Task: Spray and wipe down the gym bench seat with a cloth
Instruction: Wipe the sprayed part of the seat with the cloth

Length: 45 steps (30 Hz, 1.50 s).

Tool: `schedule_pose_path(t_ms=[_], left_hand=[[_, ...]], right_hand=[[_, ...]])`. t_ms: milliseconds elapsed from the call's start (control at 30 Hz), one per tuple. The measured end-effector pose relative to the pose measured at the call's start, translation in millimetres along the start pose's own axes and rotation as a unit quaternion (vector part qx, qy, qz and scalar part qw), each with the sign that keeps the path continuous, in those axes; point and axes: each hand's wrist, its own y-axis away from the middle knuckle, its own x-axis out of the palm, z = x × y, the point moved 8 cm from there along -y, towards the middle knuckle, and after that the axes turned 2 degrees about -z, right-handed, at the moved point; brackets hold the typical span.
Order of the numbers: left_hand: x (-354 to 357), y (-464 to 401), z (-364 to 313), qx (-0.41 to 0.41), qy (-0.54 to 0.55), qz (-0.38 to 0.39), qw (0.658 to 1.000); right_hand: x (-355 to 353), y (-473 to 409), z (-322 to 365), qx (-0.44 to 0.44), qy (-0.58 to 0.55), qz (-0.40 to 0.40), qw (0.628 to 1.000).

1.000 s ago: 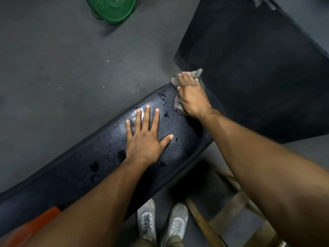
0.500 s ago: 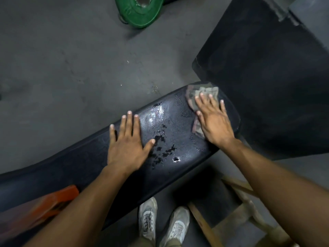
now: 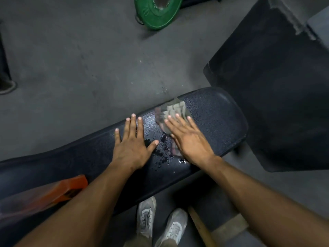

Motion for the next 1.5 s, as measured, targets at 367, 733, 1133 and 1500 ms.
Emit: schedule_pose_path(t_ms=[367,733,1133,1500], left_hand=[[4.0,-1.9,-0.1,0.001,-0.015,0.000,1.000],[6.4,-2.0,2.4,0.005,-0.001,-0.001,1.000],[-3.7,16.7,4.3,0.037,0.032,-0.087,0.995],[52.1,98.0,27.5,0.032,-0.001,-0.140,0.990]], right_hand=[[-5.3,-59.9,0.8,0.087,-0.069,-0.029,0.993],[-8.4,60.0,-57.1,0.209,-0.065,-0.125,0.968],[28.7,86.8,44.0,0.057,-0.041,-0.040,0.997],[12.8,78.6,7.3,0.222,-0.074,-0.118,0.965]])
